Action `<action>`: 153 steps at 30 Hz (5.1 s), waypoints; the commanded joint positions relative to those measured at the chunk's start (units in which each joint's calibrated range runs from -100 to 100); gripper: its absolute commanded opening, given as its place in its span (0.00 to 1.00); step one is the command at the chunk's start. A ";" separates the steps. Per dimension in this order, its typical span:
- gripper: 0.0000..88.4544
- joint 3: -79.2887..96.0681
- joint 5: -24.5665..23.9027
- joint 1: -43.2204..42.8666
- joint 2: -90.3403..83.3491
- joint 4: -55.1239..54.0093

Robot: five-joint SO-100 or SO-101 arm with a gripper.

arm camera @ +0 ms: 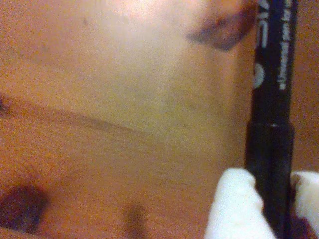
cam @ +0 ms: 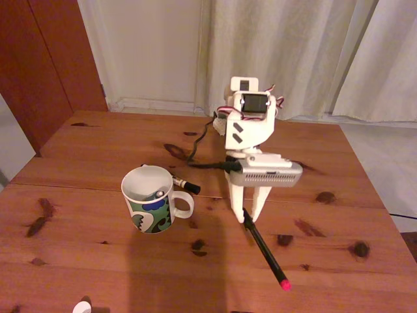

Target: Clean up the desk and place the pens and markers into the cup

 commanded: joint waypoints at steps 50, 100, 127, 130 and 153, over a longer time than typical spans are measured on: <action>0.01 91.03 -5.49 22.29 -63.28 -62.46; 0.10 94.00 -11.78 22.21 -50.71 -75.70; 0.11 97.34 -11.73 22.45 -50.79 -76.13; 0.11 96.44 -11.73 22.29 -50.79 -76.22; 0.01 77.41 -10.68 18.83 -59.23 -23.75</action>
